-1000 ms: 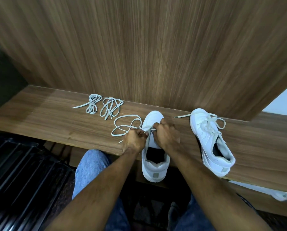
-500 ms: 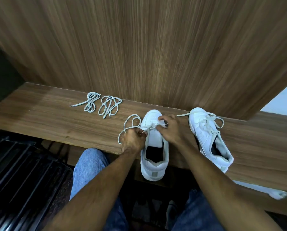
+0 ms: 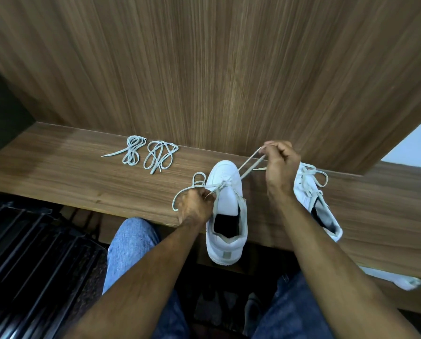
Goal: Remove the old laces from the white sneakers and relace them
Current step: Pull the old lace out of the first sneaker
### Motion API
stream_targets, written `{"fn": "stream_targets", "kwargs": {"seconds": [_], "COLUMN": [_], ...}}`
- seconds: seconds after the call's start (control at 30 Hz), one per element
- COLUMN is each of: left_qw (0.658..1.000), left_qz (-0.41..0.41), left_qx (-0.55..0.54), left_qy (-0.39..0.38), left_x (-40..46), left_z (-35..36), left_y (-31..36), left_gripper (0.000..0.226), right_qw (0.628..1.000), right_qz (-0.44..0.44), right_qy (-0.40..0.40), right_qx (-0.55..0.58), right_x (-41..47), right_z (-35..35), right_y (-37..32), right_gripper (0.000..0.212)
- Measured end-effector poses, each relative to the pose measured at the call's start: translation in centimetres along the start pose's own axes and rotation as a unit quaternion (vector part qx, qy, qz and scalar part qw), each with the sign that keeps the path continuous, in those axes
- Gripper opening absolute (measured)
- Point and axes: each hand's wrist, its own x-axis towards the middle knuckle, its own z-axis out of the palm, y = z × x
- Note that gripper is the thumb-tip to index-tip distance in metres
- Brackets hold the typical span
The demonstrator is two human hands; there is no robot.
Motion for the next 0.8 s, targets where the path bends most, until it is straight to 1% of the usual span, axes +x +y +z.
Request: {"fn": "stream_targets", "kwargs": {"seconds": [0.03,0.07,0.1,0.13,0.17,0.2,0.23,0.3,0.33,0.37,0.43,0.47,0.5,0.53,0.6,0.63,0.67,0.7,0.73,0.77,0.8], "left_qw": [1.000,1.000,1.000,1.000,1.000,1.000,1.000,1.000,1.000,1.000,1.000,1.000,1.000,1.000,1.000,1.000,1.000,1.000,1.000,1.000,1.000], "left_qz": [-0.002,-0.005,-0.007,-0.010,-0.010,-0.009,-0.007,-0.002,0.001,0.002,0.004,0.006,0.006,0.006,0.010,0.010,0.008,0.006,0.003,-0.002,-0.005], "left_qx": [0.001,0.001,-0.001,-0.002,-0.001,0.000,0.000,0.005,0.009,0.012,0.015,0.017,0.018,0.018,0.013,0.013,0.014,0.014,0.012,0.009,0.006], "left_qy": [-0.001,-0.003,-0.006,-0.010,-0.013,-0.014,-0.014,-0.012,-0.011,-0.010,-0.011,-0.010,-0.010,-0.010,-0.011,-0.011,-0.011,-0.011,-0.013,-0.015,-0.017], "left_x": [-0.1,-0.1,-0.2,-0.2,-0.2,-0.2,-0.2,-0.1,-0.2,-0.2,-0.2,-0.2,-0.2,-0.1,0.0,0.1,0.1,0.1,0.1,0.0,0.0], "left_z": [0.0,0.0,0.0,0.0,-0.1,-0.1,-0.1,-0.1,-0.1,-0.1,-0.1,-0.1,-0.1,-0.1,-0.1,-0.1,-0.1,-0.1,0.0,0.0,0.0], "left_y": [0.1,0.1,0.1,0.2,0.2,0.2,0.1,0.1,0.1,0.1,0.2,0.2,0.2,0.2,0.0,0.0,0.0,0.0,0.0,0.0,0.0], "left_gripper": [0.022,0.021,0.021,0.021,0.021,0.021,0.021,0.024,0.025,0.026,0.026,0.026,0.026,0.026,0.025,0.025,0.024,0.022,0.021,0.021,0.021], "right_qw": [0.997,0.983,0.952,0.909,0.867,0.826,0.783,0.696,0.664,0.649,0.638,0.649,0.680,0.739,0.884,0.933,0.965,0.985,0.995,0.998,0.996], "right_qz": [-0.013,-0.028,-0.043,-0.065,-0.083,-0.106,-0.139,-0.200,-0.223,-0.233,-0.224,-0.213,-0.195,-0.167,-0.065,-0.015,0.007,0.004,-0.015,-0.033,-0.051], "right_qy": [-0.013,-0.043,-0.090,-0.148,-0.203,-0.249,-0.286,-0.332,-0.342,-0.347,-0.359,-0.360,-0.360,-0.348,-0.286,-0.247,-0.194,-0.134,-0.076,-0.032,-0.013], "right_qx": [-0.070,-0.177,-0.291,-0.385,-0.448,-0.494,-0.535,-0.605,-0.626,-0.636,-0.643,-0.635,-0.609,-0.552,-0.365,-0.261,-0.174,-0.106,-0.061,-0.049,-0.071], "right_x": [0.1,0.0,-0.2,-0.4,-0.7,-1.2,-1.8,-2.8,-3.3,-3.6,-3.9,-3.8,-3.5,-3.0,-1.9,-1.3,-0.7,-0.1,0.5,1.0,1.3], "right_z": [-0.1,-0.2,-0.2,-0.3,-0.2,0.0,0.5,1.4,1.9,2.2,2.5,2.6,2.6,2.6,2.4,2.1,1.7,1.3,0.8,0.4,0.2], "right_y": [0.2,0.8,1.5,2.4,3.1,3.6,3.9,4.9,5.3,5.7,6.4,6.7,6.8,6.7,5.5,4.4,3.1,1.8,0.8,0.2,0.1], "right_gripper": [0.010,0.006,0.021,0.042,0.059,0.065,0.063,0.049,0.044,0.040,0.033,0.031,0.029,0.026,0.015,0.012,0.013,0.014,0.013,0.010,0.008]}}
